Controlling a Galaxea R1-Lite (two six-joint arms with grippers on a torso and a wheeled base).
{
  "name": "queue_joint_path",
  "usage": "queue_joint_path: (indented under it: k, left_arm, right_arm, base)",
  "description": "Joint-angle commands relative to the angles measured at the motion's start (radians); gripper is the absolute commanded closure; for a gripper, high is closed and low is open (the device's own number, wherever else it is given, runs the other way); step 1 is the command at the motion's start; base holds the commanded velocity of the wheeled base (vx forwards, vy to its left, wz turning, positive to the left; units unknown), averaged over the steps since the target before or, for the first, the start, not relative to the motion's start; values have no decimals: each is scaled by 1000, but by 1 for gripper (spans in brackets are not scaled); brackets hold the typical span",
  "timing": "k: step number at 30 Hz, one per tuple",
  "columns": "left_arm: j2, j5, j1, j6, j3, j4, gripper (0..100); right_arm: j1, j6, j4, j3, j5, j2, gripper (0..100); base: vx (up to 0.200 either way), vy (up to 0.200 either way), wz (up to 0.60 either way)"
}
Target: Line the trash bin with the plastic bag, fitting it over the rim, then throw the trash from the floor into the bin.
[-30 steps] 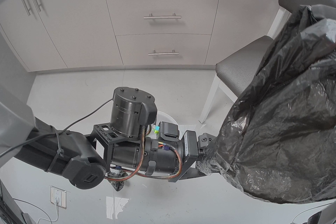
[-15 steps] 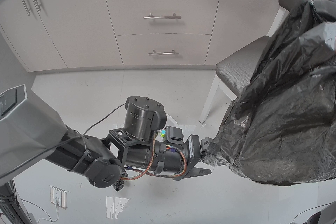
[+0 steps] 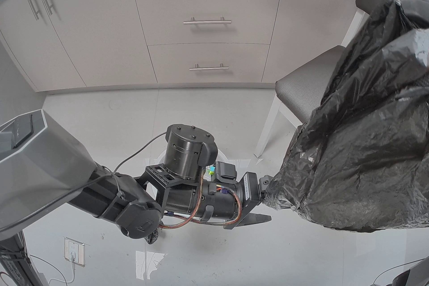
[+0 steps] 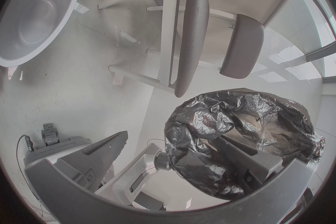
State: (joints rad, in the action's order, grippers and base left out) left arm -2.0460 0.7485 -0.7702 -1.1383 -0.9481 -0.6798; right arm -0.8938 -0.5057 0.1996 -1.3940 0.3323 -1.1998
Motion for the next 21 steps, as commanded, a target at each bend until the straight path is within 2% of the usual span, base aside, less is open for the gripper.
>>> queue_joint_path:
  k: [1, 13, 17, 19, 21]
  left_arm:
    - [-3, 0, 0, 0, -1, -3, 100]
    - [0, -9, 3, -1, 11, -53, 100]
    - [44, -40, 17, -1, 45, -58, 100]
    - [110, -58, 37, -1, 81, -63, 100]
    - [164, -60, 52, -1, 114, -63, 100]
  right_arm:
    - [0, 0, 0, 0, 1, -1, 100]
    - [0, 1, 1, 1, -1, 0, 100]
    - [1, 16, 4, 12, -9, -1, 100]
    - [7, 41, 4, 21, -30, -18, 100]
    - [7, 78, 3, 29, -85, -35, 100]
  base:
    - [0, 0, 0]
    - [0, 0, 0]
    - [0, 0, 0]
    - [0, 0, 0]
    - [0, 0, 0]
